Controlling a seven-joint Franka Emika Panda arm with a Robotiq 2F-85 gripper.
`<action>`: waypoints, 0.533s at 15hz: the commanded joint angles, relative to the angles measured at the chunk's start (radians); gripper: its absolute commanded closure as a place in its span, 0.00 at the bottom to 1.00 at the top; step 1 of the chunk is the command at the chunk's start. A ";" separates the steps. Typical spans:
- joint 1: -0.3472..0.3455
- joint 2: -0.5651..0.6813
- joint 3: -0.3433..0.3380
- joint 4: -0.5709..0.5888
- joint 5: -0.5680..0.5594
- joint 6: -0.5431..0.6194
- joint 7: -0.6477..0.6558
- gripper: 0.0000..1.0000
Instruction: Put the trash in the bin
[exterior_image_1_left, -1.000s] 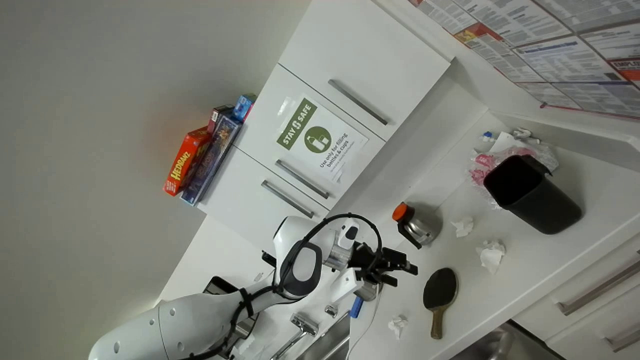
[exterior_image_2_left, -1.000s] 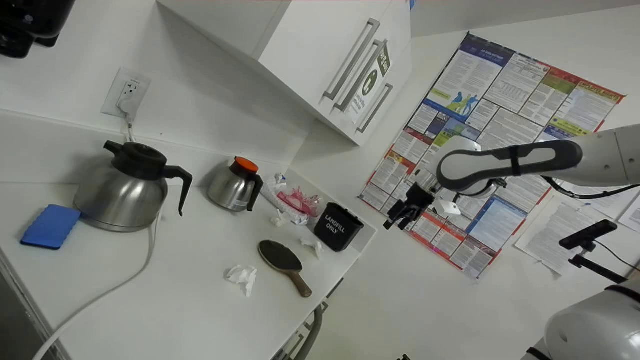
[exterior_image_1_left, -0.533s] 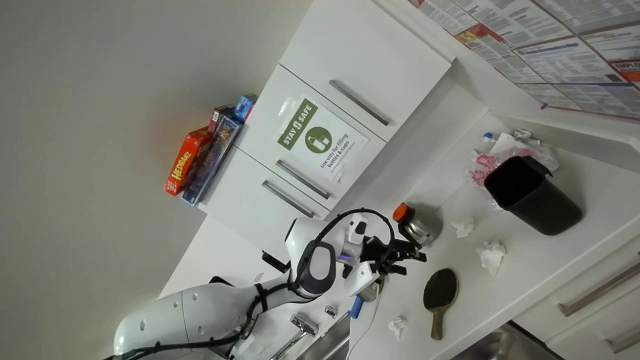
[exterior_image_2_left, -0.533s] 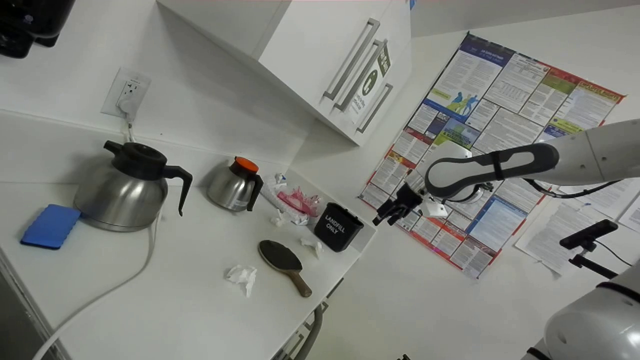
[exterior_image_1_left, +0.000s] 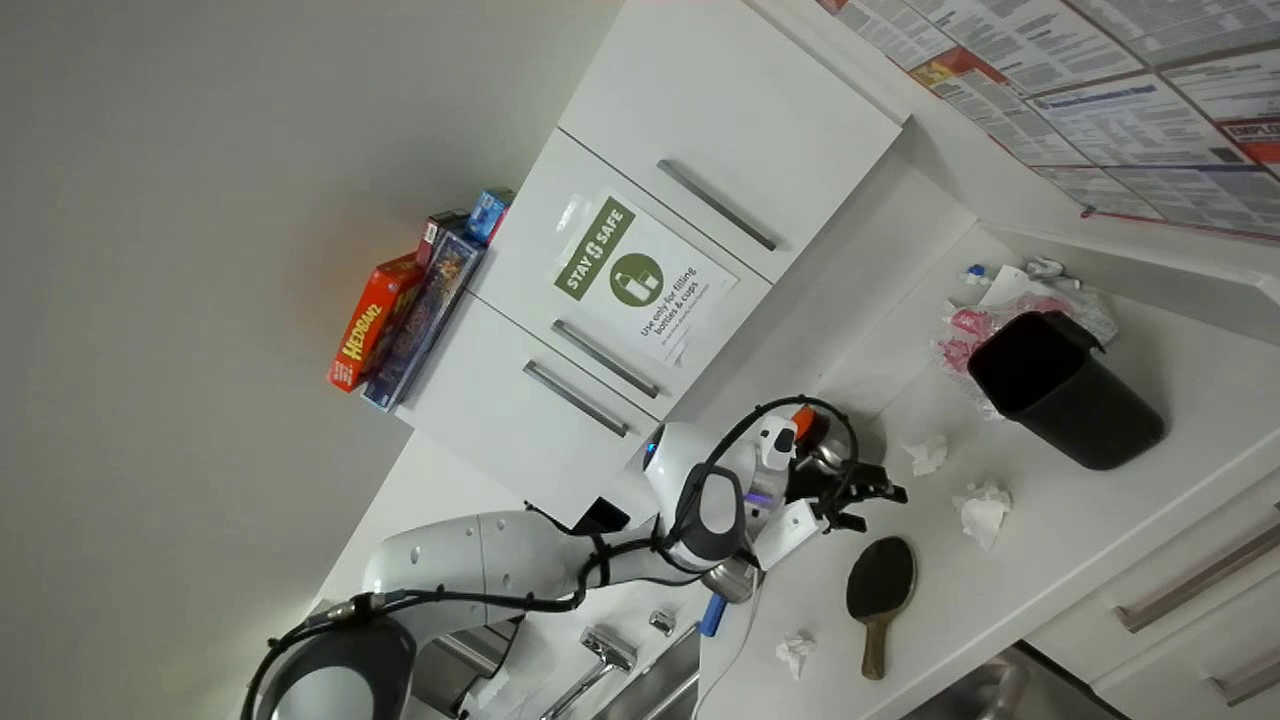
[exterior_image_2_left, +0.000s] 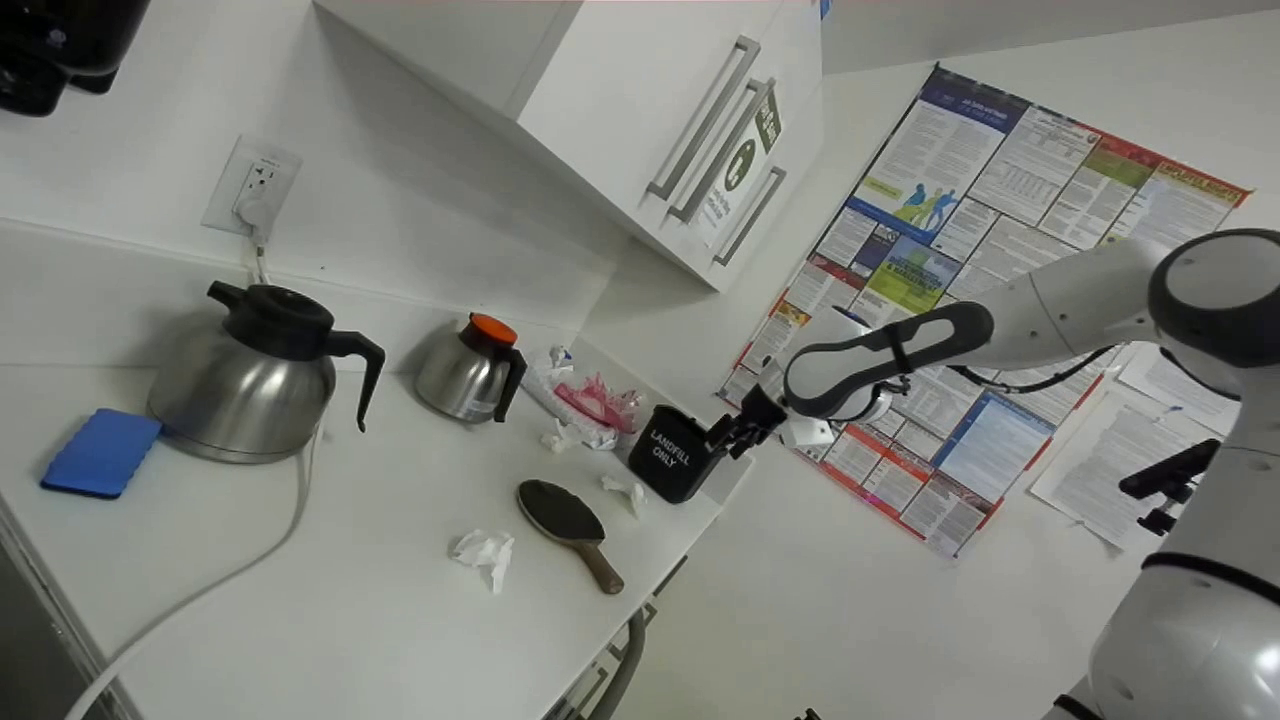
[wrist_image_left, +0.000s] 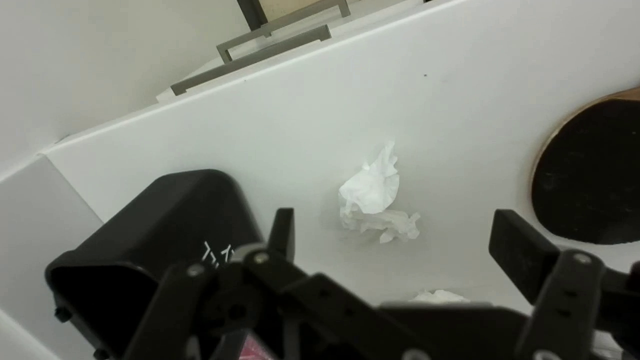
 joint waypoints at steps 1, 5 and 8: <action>-0.006 0.137 0.014 0.138 0.014 -0.012 -0.018 0.00; -0.005 0.244 0.024 0.241 0.014 -0.027 -0.016 0.00; -0.002 0.319 0.030 0.308 0.013 -0.040 -0.011 0.00</action>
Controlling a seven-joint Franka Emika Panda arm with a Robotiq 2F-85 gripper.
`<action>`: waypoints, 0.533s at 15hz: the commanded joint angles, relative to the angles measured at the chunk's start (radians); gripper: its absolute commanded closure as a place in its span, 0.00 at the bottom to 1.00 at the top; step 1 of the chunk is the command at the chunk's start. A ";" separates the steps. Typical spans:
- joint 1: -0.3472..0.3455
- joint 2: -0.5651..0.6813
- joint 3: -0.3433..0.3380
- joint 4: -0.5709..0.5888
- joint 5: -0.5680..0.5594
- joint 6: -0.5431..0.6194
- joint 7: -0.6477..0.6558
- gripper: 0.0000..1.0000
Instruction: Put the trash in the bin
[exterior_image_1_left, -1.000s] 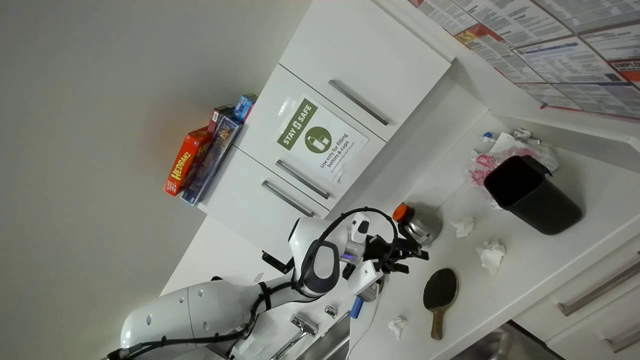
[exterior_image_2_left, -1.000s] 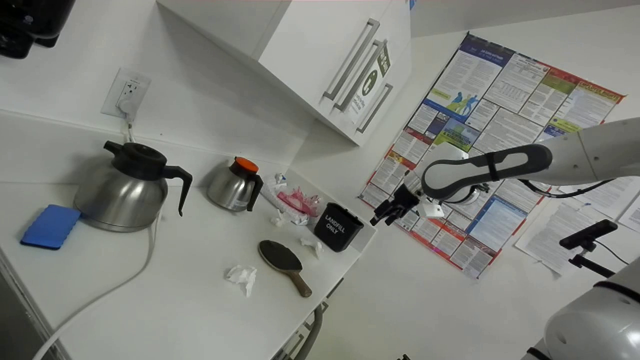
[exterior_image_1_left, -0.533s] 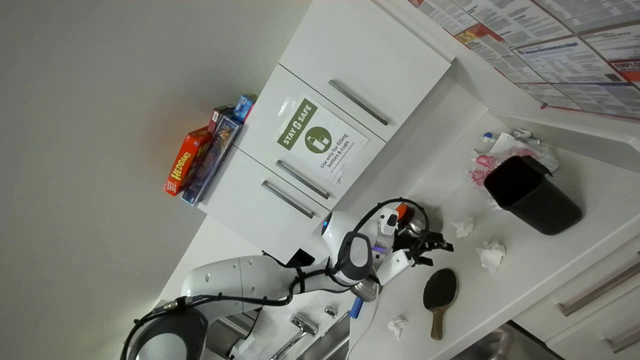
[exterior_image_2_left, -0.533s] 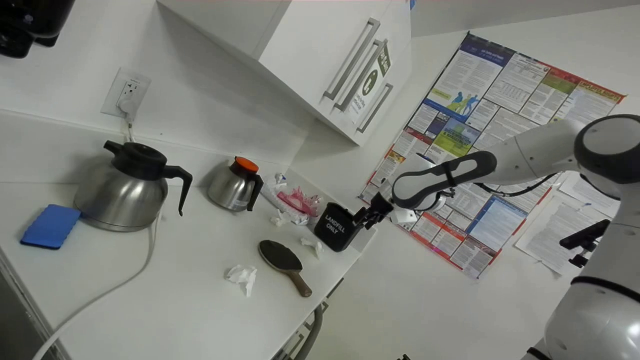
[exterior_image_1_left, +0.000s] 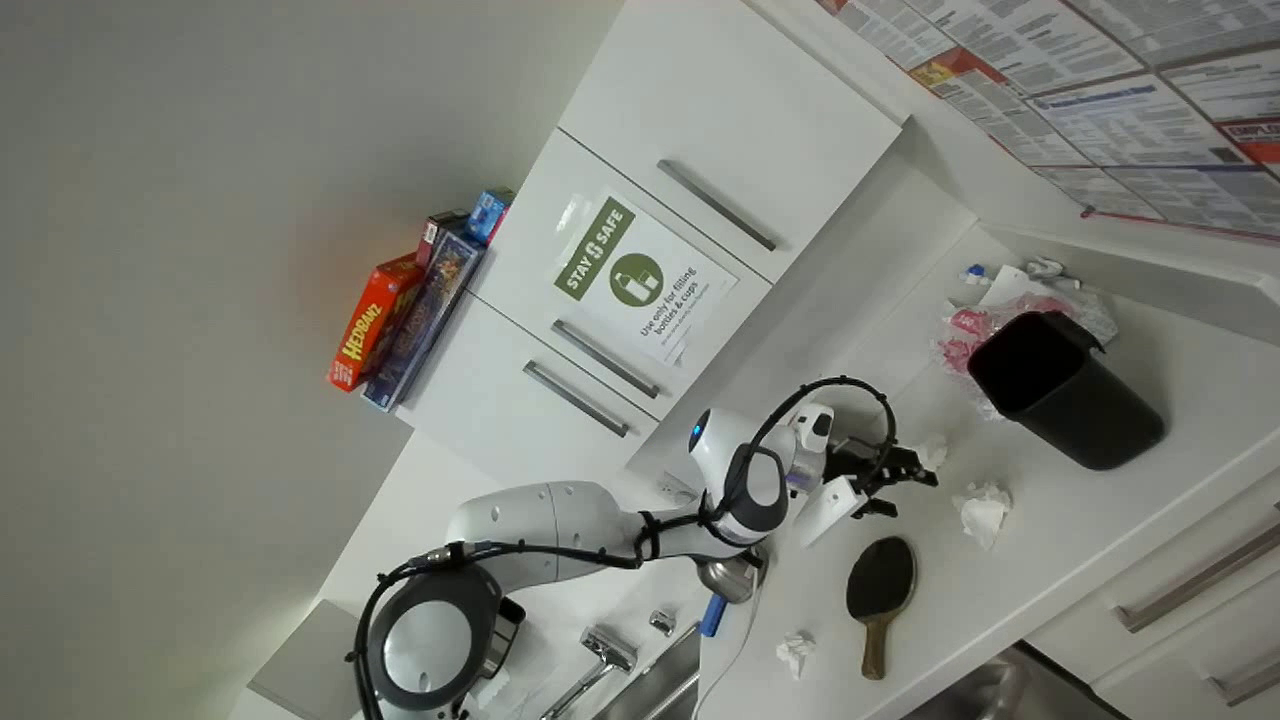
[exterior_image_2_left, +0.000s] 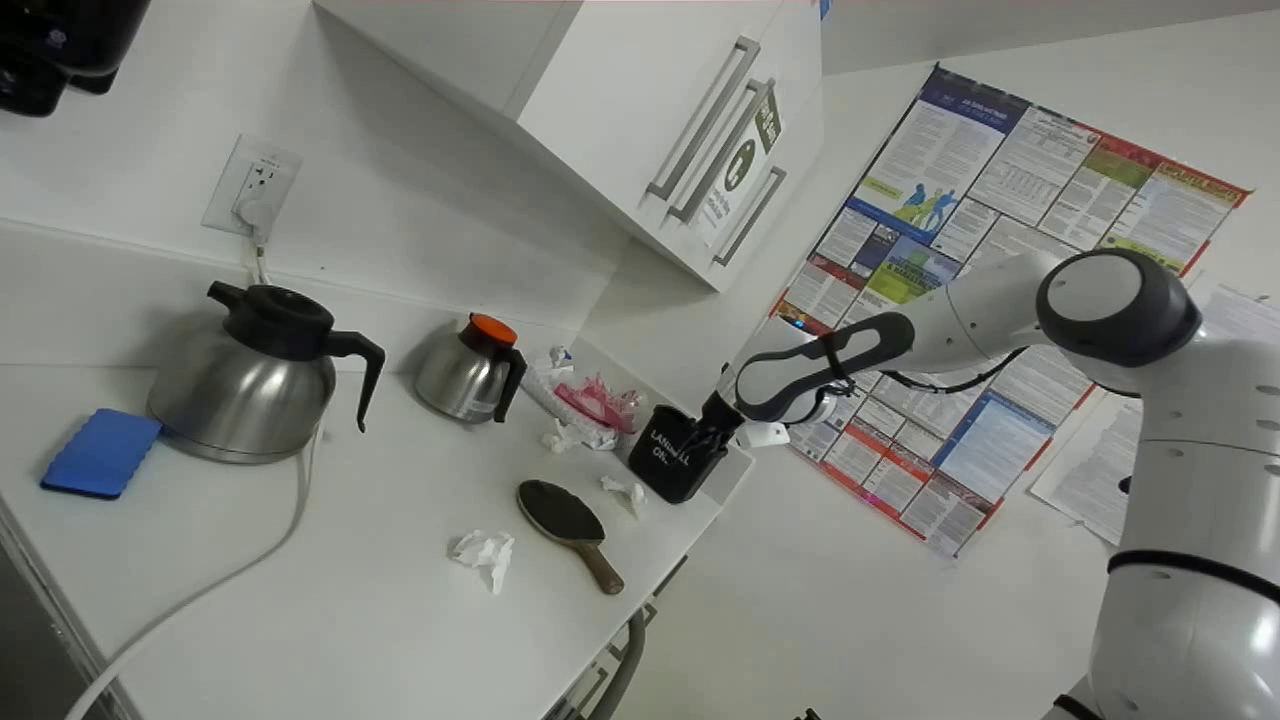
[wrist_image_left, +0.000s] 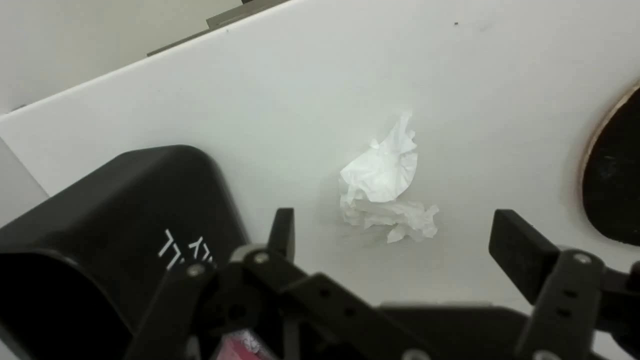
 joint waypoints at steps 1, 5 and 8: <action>-0.001 0.098 0.010 0.106 0.008 -0.042 -0.006 0.00; -0.004 0.193 0.015 0.173 0.014 -0.059 -0.005 0.00; -0.004 0.255 0.009 0.216 0.008 -0.053 -0.004 0.00</action>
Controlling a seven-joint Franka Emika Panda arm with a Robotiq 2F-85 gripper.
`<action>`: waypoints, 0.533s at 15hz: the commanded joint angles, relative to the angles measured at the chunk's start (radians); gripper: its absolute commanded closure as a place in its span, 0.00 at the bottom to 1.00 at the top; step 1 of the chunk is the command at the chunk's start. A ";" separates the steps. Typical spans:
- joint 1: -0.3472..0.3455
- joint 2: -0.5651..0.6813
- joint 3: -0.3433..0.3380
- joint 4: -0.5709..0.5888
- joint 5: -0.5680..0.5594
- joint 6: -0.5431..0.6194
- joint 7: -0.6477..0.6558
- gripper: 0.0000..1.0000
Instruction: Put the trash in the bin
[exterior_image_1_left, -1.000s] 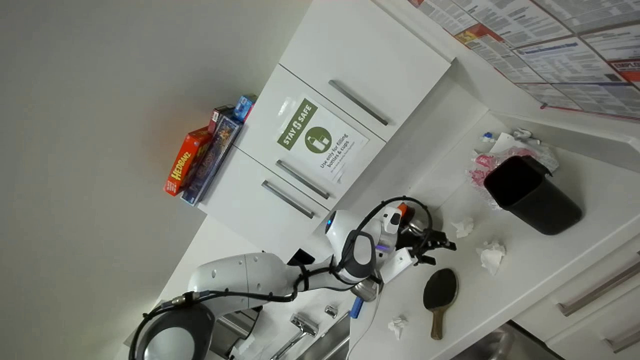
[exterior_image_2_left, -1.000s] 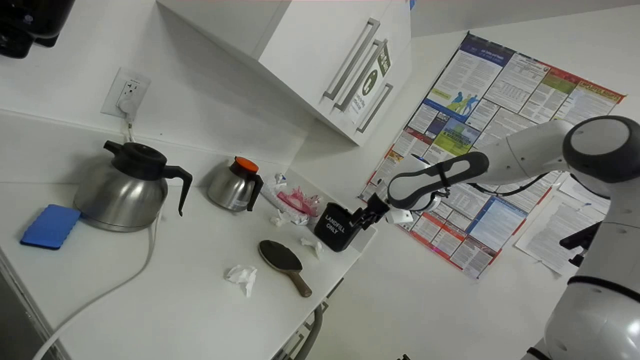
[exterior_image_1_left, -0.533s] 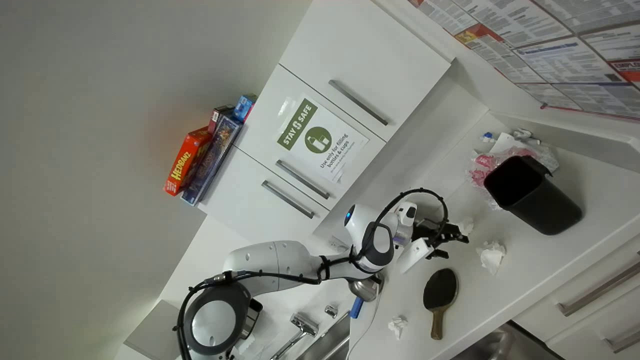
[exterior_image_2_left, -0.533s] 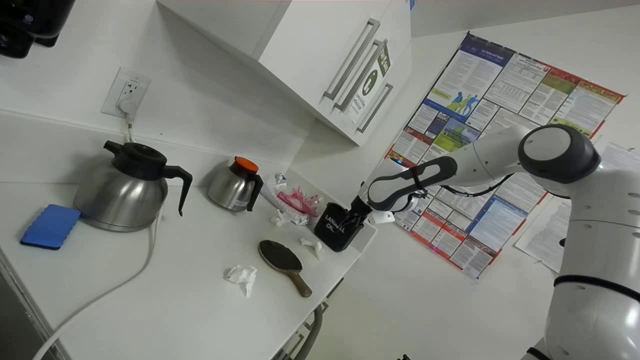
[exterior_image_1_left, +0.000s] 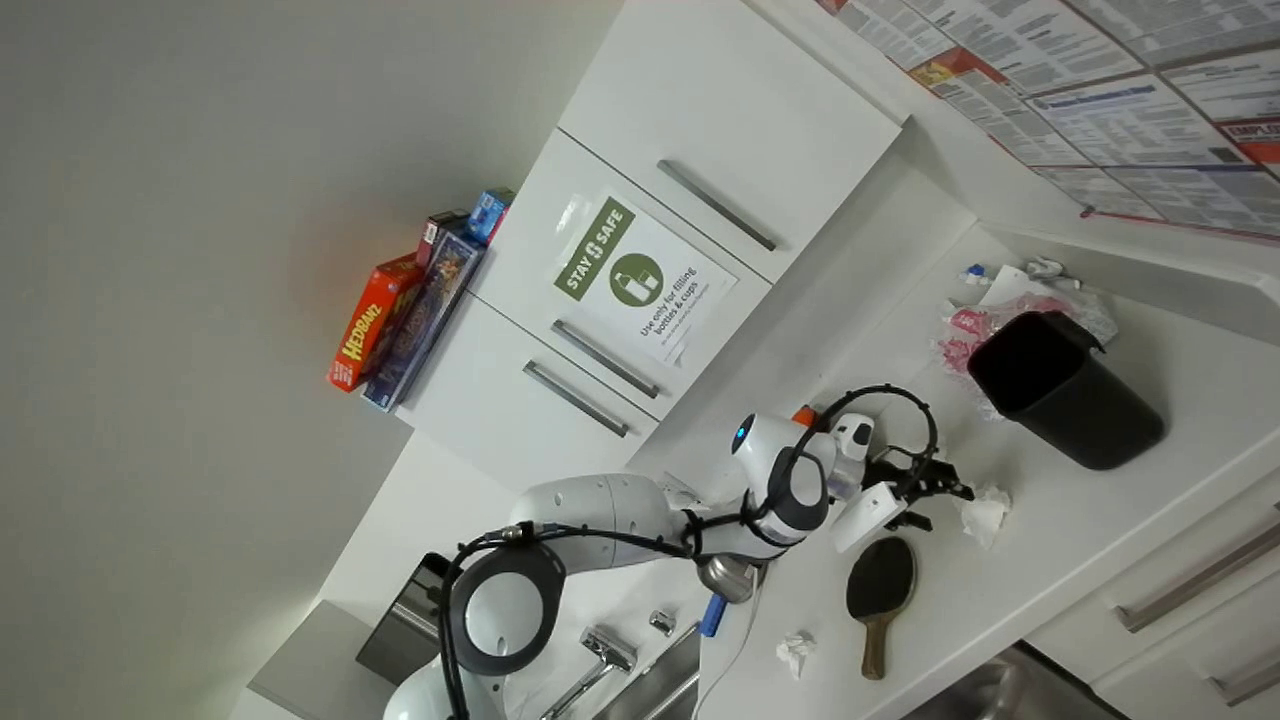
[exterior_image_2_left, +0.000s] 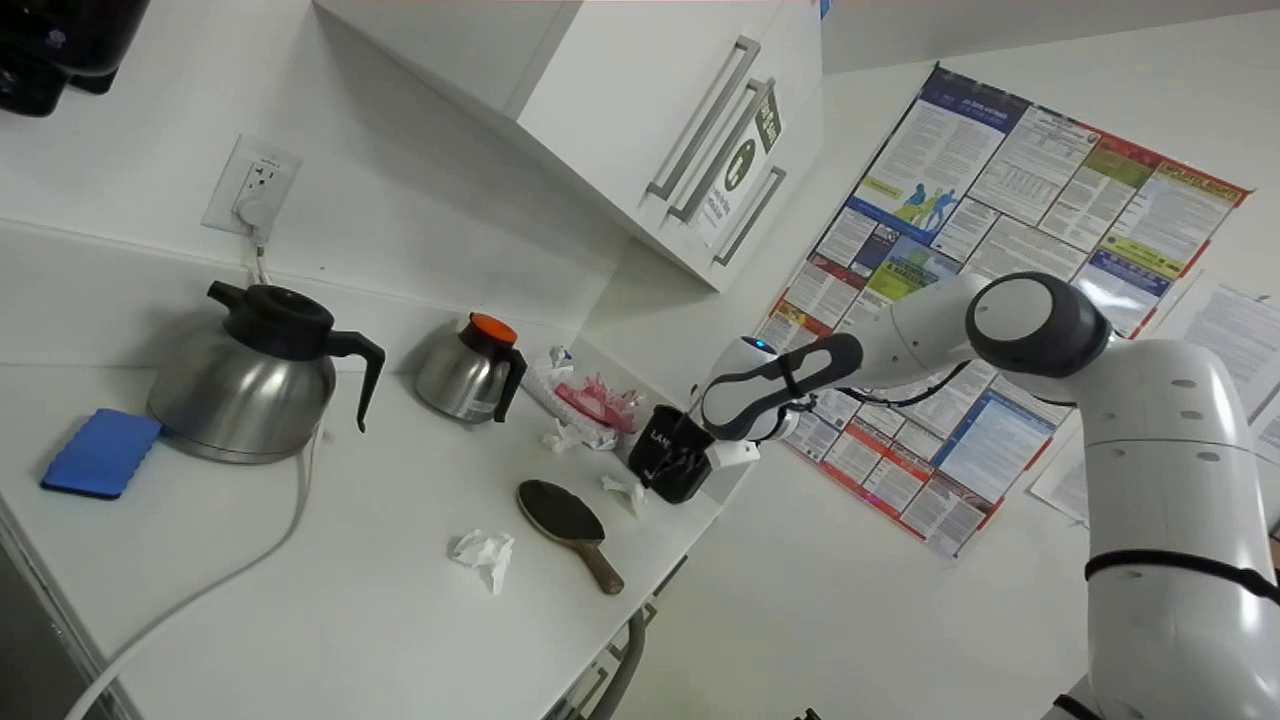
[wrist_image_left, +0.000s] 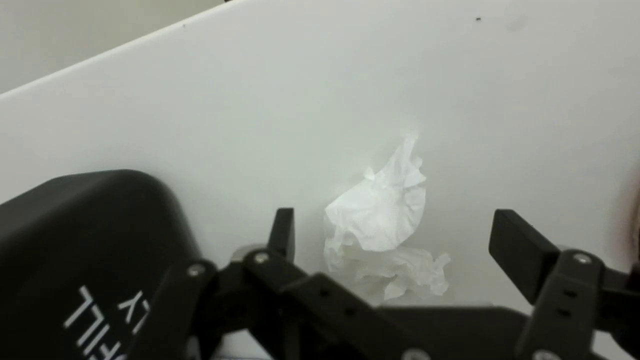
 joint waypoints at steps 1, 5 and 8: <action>-0.013 0.076 0.008 0.085 0.014 -0.030 -0.008 0.00; -0.022 0.124 0.015 0.128 0.028 -0.019 -0.006 0.25; -0.027 0.145 0.017 0.152 0.031 -0.013 -0.010 0.44</action>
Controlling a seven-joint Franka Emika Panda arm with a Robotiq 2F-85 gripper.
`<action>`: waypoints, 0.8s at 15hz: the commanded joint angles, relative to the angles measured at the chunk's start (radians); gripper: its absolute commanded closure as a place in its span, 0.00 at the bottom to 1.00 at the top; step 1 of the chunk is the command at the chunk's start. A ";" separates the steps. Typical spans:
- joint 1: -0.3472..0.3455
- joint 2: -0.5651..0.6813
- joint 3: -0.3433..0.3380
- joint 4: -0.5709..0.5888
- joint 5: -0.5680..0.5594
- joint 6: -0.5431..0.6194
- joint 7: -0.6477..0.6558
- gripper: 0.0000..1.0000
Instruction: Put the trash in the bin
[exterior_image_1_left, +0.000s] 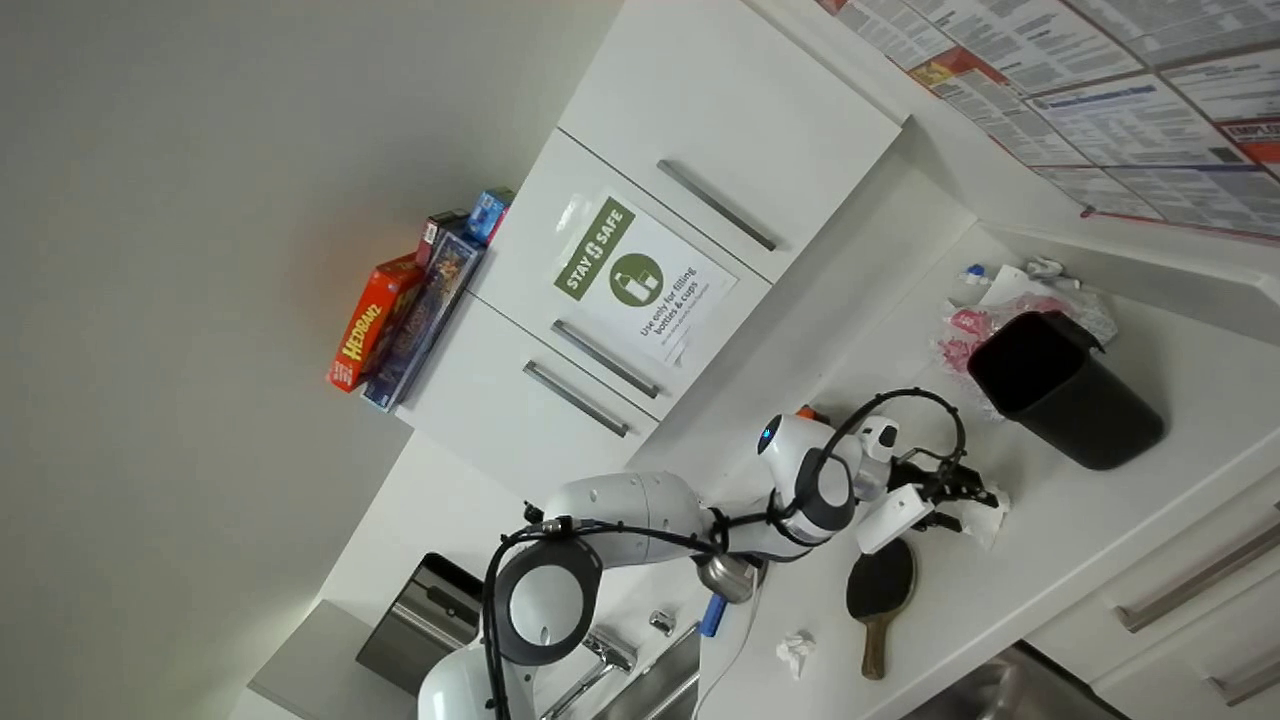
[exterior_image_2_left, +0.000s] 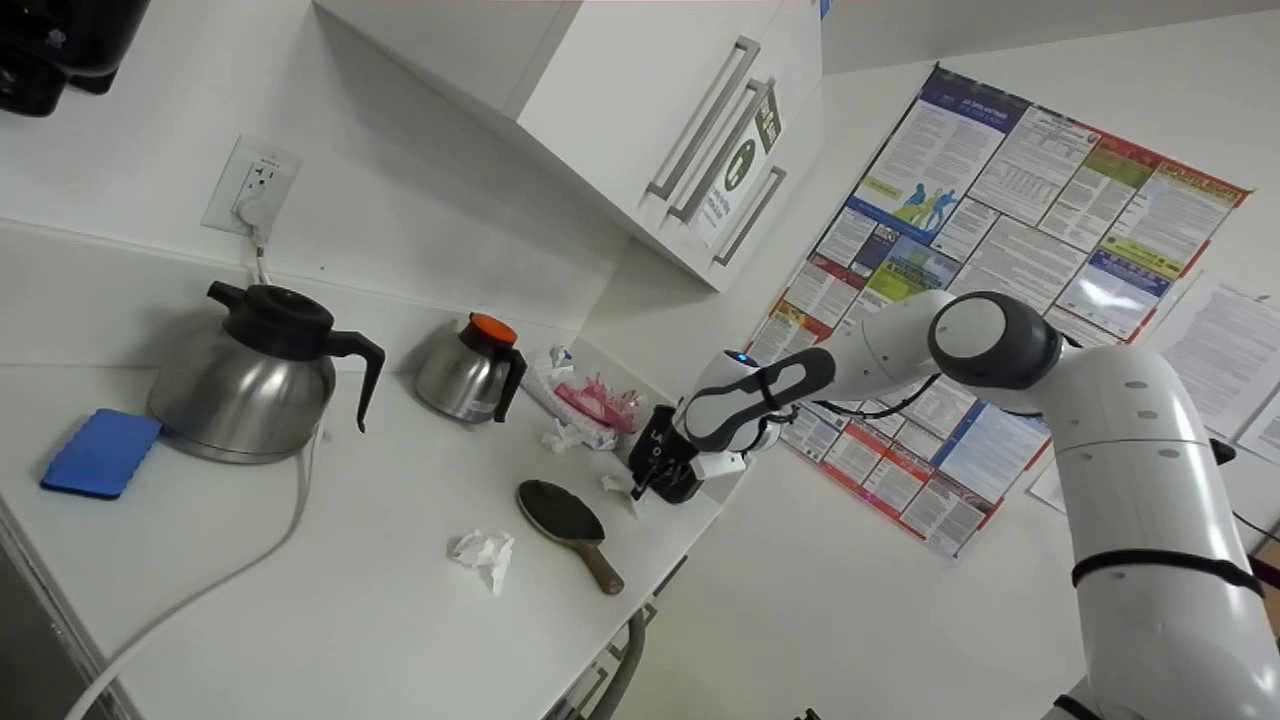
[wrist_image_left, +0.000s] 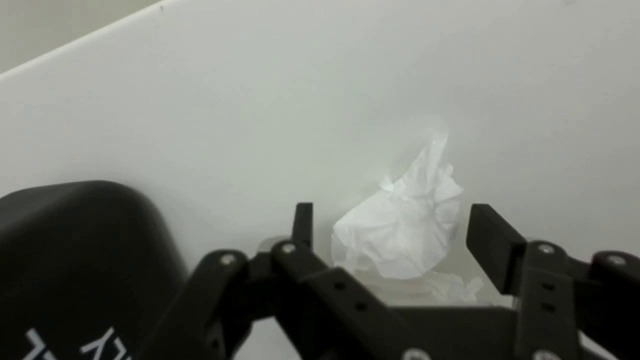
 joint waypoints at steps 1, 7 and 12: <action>-0.017 0.028 0.017 0.050 0.020 -0.014 -0.010 0.51; -0.019 0.042 0.019 0.072 0.025 -0.017 -0.007 0.97; -0.019 -0.020 0.040 0.020 0.059 -0.027 0.002 1.00</action>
